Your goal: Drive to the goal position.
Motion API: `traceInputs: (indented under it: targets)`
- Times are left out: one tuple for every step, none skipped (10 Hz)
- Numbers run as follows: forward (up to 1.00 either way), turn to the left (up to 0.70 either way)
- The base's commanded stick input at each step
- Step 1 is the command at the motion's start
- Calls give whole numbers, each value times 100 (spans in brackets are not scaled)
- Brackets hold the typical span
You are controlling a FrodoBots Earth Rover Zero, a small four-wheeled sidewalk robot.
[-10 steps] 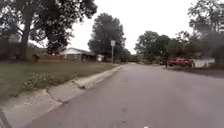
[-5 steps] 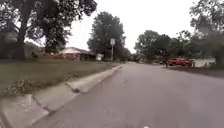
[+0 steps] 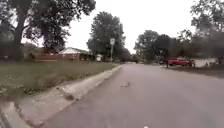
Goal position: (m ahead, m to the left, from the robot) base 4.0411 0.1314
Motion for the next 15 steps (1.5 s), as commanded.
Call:
traceInputs:
  targets:
    - [70, -5]
    - [70, -25]
    - [70, -23]
    - [70, 0]
    - [70, 0]
    - [70, 0]
    - [70, 0]
    - [70, 0]
    - [70, 0]
    - [70, -3]
    - [70, -22]
    - [70, -33]
    - [70, -26]
    - [70, -18]
    - [70, -11]
